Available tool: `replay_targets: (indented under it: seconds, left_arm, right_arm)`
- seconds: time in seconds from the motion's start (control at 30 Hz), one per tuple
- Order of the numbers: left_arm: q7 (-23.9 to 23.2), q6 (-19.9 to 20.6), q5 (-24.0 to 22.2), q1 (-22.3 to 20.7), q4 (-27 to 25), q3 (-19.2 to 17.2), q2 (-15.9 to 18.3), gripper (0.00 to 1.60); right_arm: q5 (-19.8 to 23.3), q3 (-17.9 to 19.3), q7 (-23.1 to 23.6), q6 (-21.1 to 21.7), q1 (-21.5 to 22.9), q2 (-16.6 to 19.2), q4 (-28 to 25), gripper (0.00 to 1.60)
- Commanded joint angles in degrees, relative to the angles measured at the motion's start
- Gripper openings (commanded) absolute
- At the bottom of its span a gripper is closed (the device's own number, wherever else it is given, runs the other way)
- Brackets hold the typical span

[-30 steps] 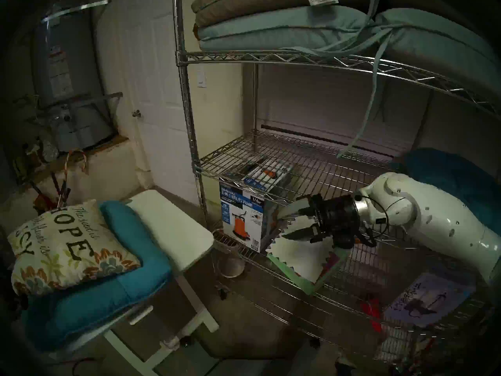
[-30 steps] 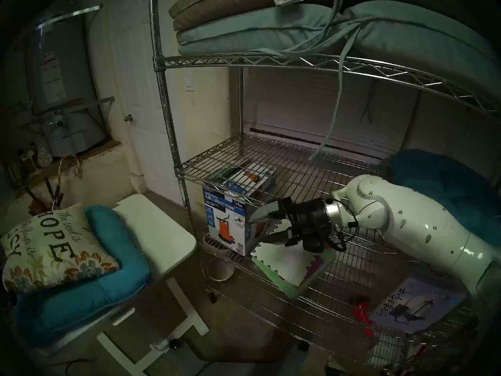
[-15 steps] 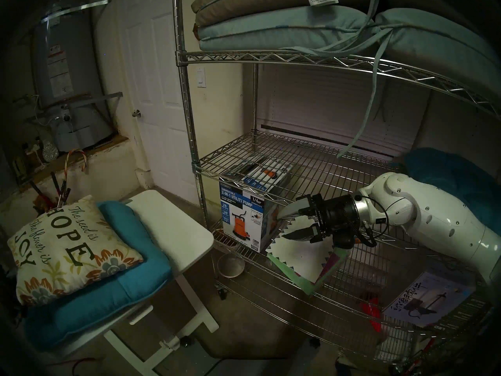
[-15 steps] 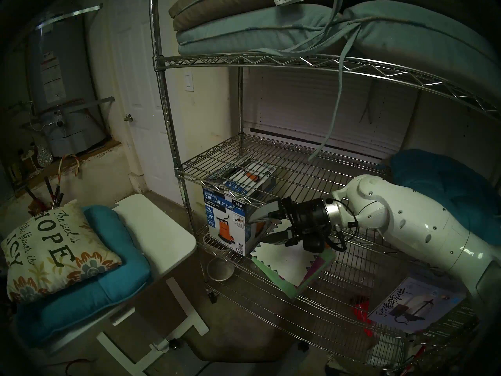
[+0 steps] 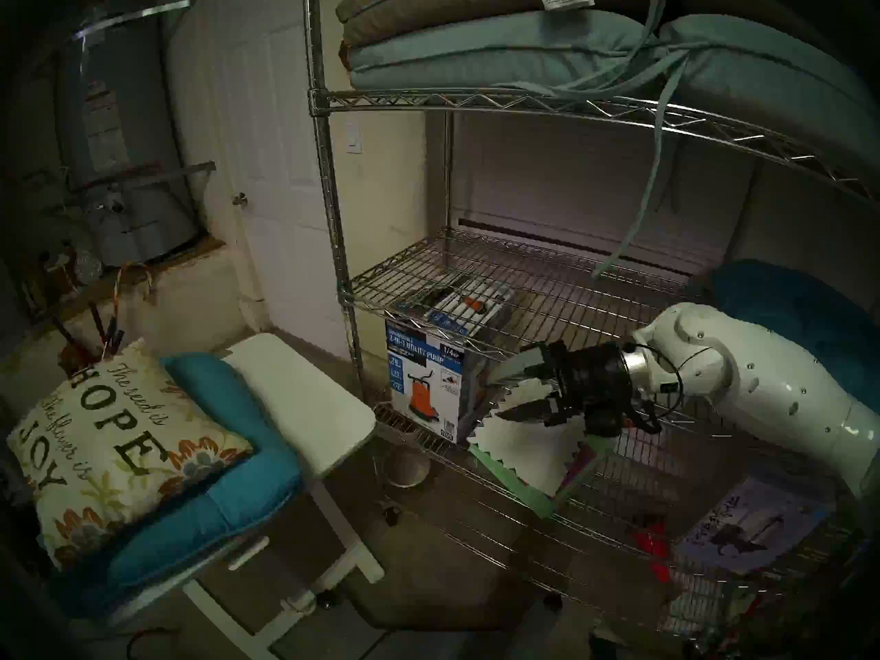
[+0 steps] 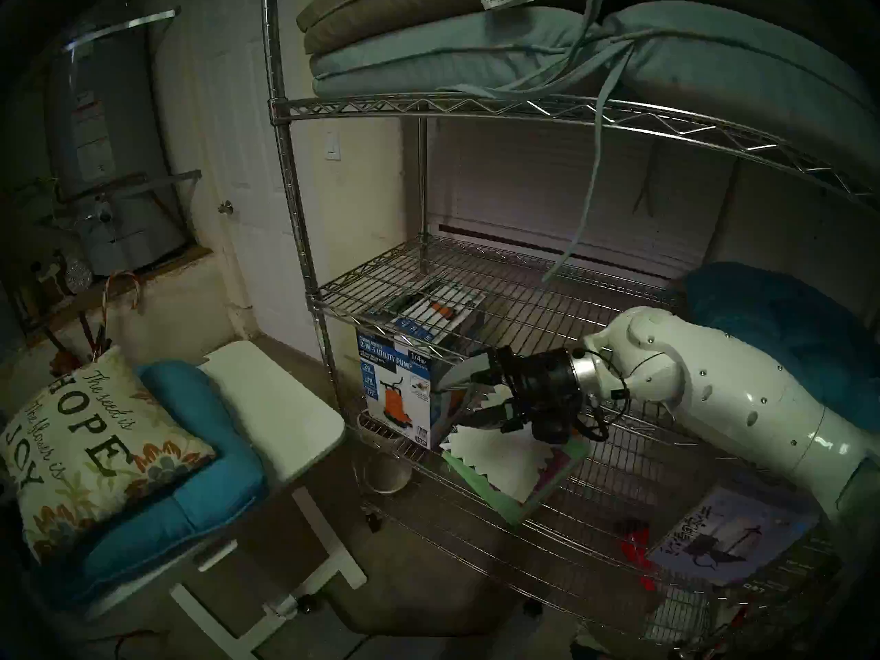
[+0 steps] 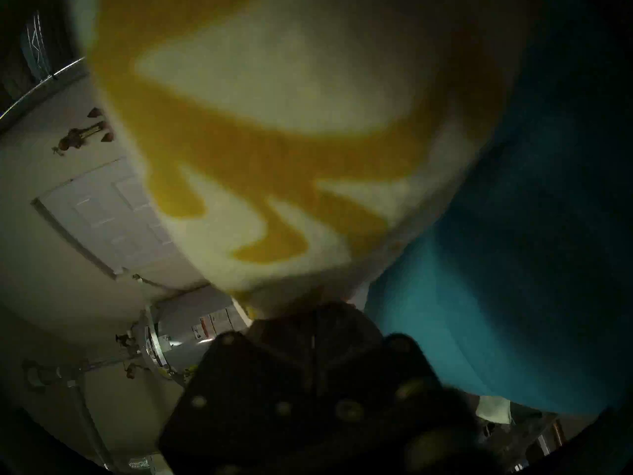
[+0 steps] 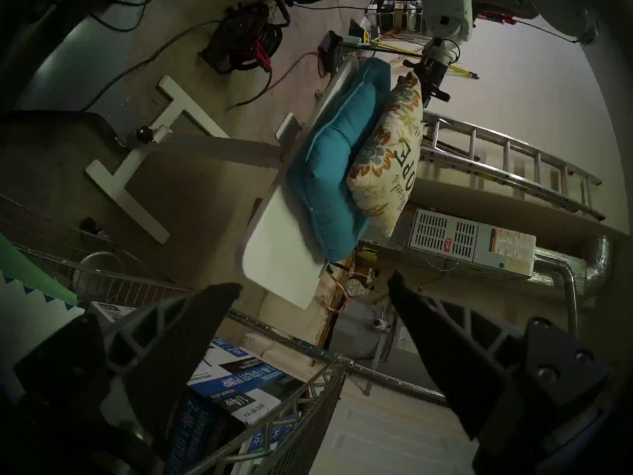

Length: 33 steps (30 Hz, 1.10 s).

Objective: Take cushion off the shelf

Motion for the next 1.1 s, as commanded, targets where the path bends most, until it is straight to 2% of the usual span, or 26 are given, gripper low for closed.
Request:
replay_targets:
  seconds: [0.0,0.03,0.07,0.1,0.13,0.5,1.07]
  left_arm:
    - [3.0,0.0,0.4,3.1,-0.6,-0.2,-0.3,0.0]
    - [3.1,0.1,0.4,3.2,-0.8,-0.2,-0.4,0.0]
    - [3.2,0.2,0.5,3.2,-1.0,-0.2,-0.5,0.25]
    - [3.3,0.4,0.4,3.2,-1.3,-0.2,-0.6,0.68]
    - [3.4,0.5,0.4,3.2,-1.4,-0.2,-0.7,1.6]
    - [3.9,2.2,-0.3,3.7,-2.4,-0.2,-0.5,1.6]
    - [4.1,3.8,-3.3,7.9,-4.9,-0.2,-1.0,1.6]
  right_arm:
    - [0.5,0.4,-0.5,0.1,0.8,0.1,-0.2,1.6]
    - [0.5,0.4,-0.5,0.1,0.8,0.1,-0.2,1.6]
    - [0.5,0.4,-0.5,0.1,0.9,0.1,-0.2,1.6]
    - [0.5,0.4,-0.5,0.1,0.9,0.1,-0.2,1.6]
    - [0.5,0.4,-0.5,0.1,0.9,0.1,-0.2,1.6]
    - [0.5,0.4,-0.5,0.1,0.9,0.1,-0.2,1.6]
    - [0.5,0.3,-0.5,0.1,0.9,0.1,-0.2,1.6]
